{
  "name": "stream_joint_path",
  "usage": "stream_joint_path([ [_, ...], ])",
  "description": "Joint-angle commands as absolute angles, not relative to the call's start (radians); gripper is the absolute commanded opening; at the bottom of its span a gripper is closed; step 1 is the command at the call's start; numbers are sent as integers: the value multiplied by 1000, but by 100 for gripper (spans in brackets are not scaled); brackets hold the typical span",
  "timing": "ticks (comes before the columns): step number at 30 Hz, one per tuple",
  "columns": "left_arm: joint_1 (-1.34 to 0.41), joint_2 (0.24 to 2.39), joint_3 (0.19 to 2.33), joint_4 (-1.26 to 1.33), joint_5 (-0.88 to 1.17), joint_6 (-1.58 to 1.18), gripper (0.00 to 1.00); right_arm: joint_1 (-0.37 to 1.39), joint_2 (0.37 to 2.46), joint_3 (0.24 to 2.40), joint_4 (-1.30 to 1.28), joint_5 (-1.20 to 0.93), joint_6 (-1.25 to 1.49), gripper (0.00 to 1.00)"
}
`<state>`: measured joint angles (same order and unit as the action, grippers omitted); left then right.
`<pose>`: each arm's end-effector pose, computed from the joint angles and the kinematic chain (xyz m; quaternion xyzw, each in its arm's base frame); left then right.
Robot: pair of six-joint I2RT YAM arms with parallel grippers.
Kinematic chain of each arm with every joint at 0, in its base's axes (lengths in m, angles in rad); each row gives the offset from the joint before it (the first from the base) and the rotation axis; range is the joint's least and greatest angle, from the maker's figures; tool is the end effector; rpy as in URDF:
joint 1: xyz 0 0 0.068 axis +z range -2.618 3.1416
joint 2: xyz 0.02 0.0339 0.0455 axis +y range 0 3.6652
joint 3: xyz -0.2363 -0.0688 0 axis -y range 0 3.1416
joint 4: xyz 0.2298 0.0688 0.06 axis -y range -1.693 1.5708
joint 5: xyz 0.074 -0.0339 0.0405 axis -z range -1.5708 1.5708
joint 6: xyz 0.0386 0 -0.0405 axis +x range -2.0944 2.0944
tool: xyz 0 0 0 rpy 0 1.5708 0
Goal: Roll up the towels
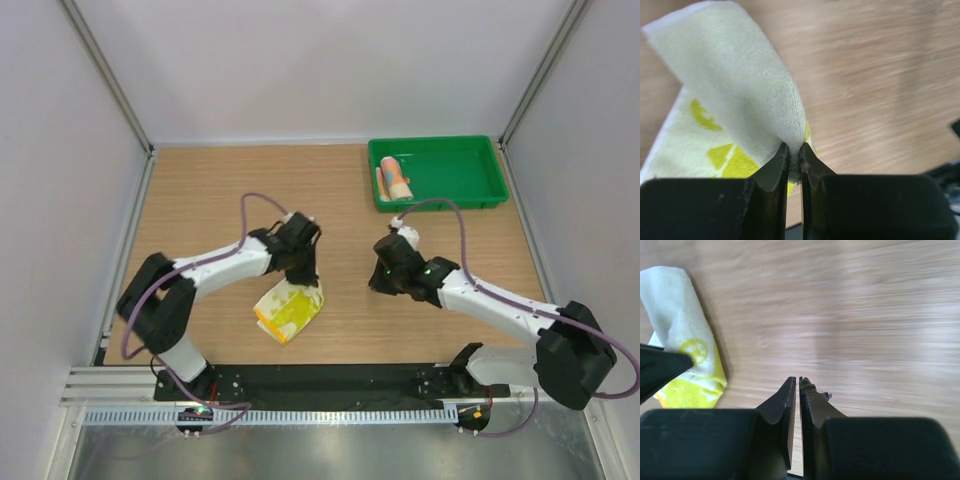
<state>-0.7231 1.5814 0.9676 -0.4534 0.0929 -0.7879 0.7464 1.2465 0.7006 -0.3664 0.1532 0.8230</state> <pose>0.2219 -0.2007 0.1680 -0.0198 0.9673 -0.2034 0.1503 0.1808 0.1592 0.1808 0.0609 0.9419 0.1766 0.2793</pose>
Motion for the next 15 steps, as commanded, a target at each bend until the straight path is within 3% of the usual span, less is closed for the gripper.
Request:
stream_joint_path([
  [1,-840,1754,1250,-712,-119,-534,0,654,1163,762,-691,408,865,16],
  [3,-931,1825,1418,-791,-199,-494,0,603,1111,759,-735,414,873,17],
  [8,-1139,1919,1535,-914,-383,-474,0,515,1002,736,-821,426,902,24],
  [9,-1163,1924,1532,-926,-411,-486,0,511,971,733,-828,425,919,27],
  [12,-1235,1913,1462,-956,-471,-575,0,506,946,707,-792,358,922,49],
  [15,-1249,1821,1291,-850,-393,-700,0,505,959,670,-698,214,914,54],
])
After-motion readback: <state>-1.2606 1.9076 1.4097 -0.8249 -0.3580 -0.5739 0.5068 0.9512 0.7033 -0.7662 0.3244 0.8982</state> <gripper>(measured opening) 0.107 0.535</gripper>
